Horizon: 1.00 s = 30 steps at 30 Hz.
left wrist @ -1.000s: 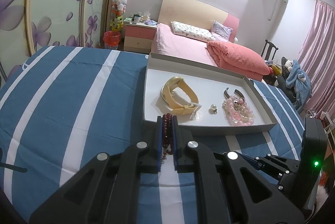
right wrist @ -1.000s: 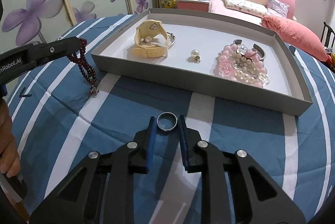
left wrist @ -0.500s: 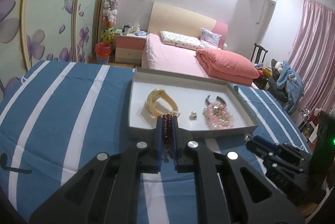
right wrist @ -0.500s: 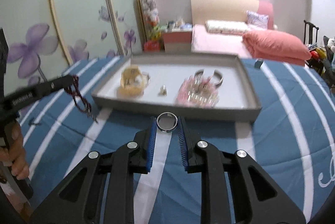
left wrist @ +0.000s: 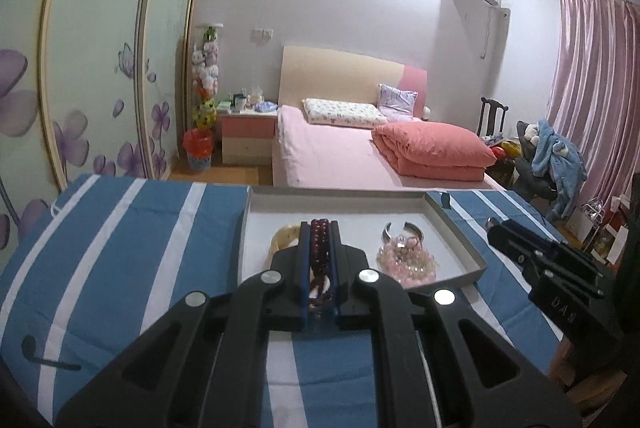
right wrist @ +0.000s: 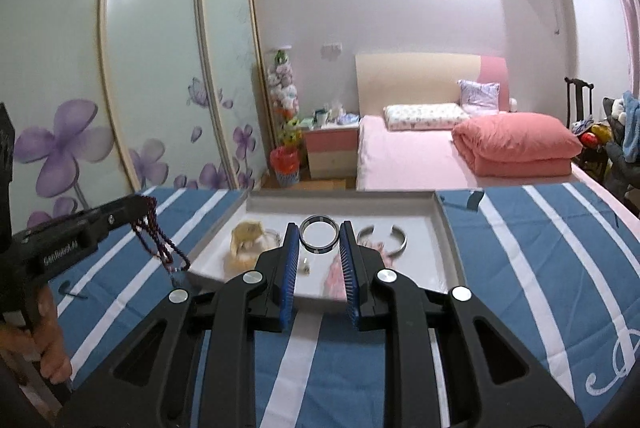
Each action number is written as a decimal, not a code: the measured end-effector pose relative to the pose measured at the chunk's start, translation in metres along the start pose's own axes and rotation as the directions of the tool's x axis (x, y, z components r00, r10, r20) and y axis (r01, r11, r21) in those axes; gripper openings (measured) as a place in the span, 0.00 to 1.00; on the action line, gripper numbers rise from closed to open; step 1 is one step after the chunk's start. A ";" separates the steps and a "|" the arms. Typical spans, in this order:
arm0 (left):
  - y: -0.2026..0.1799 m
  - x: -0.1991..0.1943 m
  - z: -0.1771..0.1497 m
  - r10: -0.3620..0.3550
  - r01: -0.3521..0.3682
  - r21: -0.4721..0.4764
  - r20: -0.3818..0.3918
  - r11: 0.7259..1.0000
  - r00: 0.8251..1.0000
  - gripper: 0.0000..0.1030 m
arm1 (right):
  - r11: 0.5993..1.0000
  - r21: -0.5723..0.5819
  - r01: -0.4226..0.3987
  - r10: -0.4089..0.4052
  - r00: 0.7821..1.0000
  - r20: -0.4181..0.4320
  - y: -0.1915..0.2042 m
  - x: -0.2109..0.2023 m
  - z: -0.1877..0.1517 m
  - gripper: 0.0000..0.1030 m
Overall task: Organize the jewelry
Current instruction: 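Carry the silver ring over the tray with the right tool while the left tool carries the beaded bracelet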
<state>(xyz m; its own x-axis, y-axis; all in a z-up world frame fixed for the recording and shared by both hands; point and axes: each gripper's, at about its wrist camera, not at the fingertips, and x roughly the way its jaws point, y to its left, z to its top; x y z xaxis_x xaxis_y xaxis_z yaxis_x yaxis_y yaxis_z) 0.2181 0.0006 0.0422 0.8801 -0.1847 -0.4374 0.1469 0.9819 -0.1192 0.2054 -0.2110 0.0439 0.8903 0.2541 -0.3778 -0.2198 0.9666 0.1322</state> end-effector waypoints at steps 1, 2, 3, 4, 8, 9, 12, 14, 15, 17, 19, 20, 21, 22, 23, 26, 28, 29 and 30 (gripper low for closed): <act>-0.003 0.002 0.002 0.000 0.000 0.003 0.006 1.000 1.000 0.09 | 1.000 0.003 0.003 -0.003 1.000 0.010 -0.001 0.001 0.002 0.21; -0.005 0.005 0.003 0.001 -0.001 0.005 0.009 1.000 1.000 0.09 | 1.000 0.005 0.006 -0.006 1.000 0.019 -0.002 0.001 0.003 0.21; -0.006 0.006 0.004 0.002 -0.002 0.007 0.011 1.000 1.000 0.09 | 1.000 0.004 0.011 -0.011 0.999 0.031 -0.003 0.004 0.007 0.21; -0.008 0.009 0.006 0.005 -0.005 0.012 0.015 1.000 1.000 0.09 | 1.000 0.003 0.014 -0.014 0.999 0.037 -0.004 0.004 0.008 0.21; -0.013 0.021 0.010 0.015 -0.016 0.026 0.025 1.000 1.000 0.09 | 1.000 -0.006 0.020 -0.019 0.998 0.062 -0.005 0.012 0.016 0.21; -0.014 0.024 0.010 0.018 -0.019 0.029 0.028 0.999 0.999 0.09 | 1.000 -0.009 0.021 -0.020 0.997 0.068 -0.005 0.014 0.017 0.21; -0.018 0.034 0.011 0.024 -0.025 0.040 0.032 0.999 0.999 0.09 | 1.000 -0.014 0.027 -0.026 0.996 0.082 -0.006 0.022 0.020 0.21; -0.021 0.042 0.012 0.025 -0.026 0.044 0.030 0.999 0.999 0.09 | 1.000 -0.009 0.030 -0.029 0.996 0.082 -0.007 0.029 0.018 0.21; -0.021 0.045 0.012 0.023 -0.024 0.044 0.028 0.999 0.999 0.09 | 1.000 -0.003 0.031 -0.030 0.997 0.077 -0.009 0.033 0.017 0.21; -0.021 0.054 0.010 0.017 -0.018 0.044 0.019 0.999 1.000 0.09 | 0.999 0.003 0.033 -0.033 0.997 0.068 -0.011 0.041 0.016 0.21; -0.022 0.063 0.010 0.015 -0.016 0.050 0.010 0.999 1.000 0.09 | 0.999 0.003 0.036 -0.036 0.998 0.057 -0.012 0.049 0.016 0.21; -0.022 0.067 0.010 0.014 -0.015 0.053 0.006 0.999 1.000 0.09 | 0.999 0.002 0.038 -0.038 0.998 0.054 -0.011 0.052 0.015 0.21; -0.022 0.070 0.009 0.013 -0.013 0.055 0.002 0.998 1.000 0.09 | 0.999 0.001 0.039 -0.039 0.998 0.049 -0.012 0.056 0.015 0.21; -0.022 0.075 0.008 0.011 -0.011 0.056 -0.004 0.998 1.000 0.09 | 0.999 0.000 0.042 -0.042 0.998 0.042 -0.012 0.060 0.014 0.21; -0.021 0.079 0.008 0.008 -0.008 0.055 -0.010 0.998 1.000 0.09 | 0.999 0.001 0.044 -0.044 0.998 0.037 -0.013 0.063 0.013 0.21; -0.018 0.091 0.006 -0.003 0.004 0.052 -0.029 0.999 1.000 0.09 | 0.999 0.011 0.042 -0.043 0.999 0.015 -0.017 0.072 0.009 0.21; -0.019 0.098 0.005 -0.011 0.014 0.054 -0.043 0.998 0.999 0.09 | 0.999 0.018 0.042 -0.042 0.999 -0.002 -0.018 0.078 0.007 0.21; -0.020 0.102 0.004 -0.014 0.017 0.056 -0.048 0.998 0.999 0.09 | 0.999 0.021 0.042 -0.042 0.999 -0.009 -0.018 0.081 0.005 0.21; -0.020 0.104 0.003 -0.018 0.021 0.058 -0.052 0.998 0.998 0.09 | 0.999 0.023 0.042 -0.041 0.999 -0.015 -0.018 0.083 0.004 0.21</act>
<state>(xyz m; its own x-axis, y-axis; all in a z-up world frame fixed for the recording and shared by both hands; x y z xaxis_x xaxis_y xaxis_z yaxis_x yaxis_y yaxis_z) 0.3085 -0.0387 0.0018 0.8525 -0.2038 -0.4813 0.1908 0.9786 -0.0764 0.2847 -0.2078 0.0139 0.8927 0.2143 -0.3964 -0.1733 0.9753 0.1369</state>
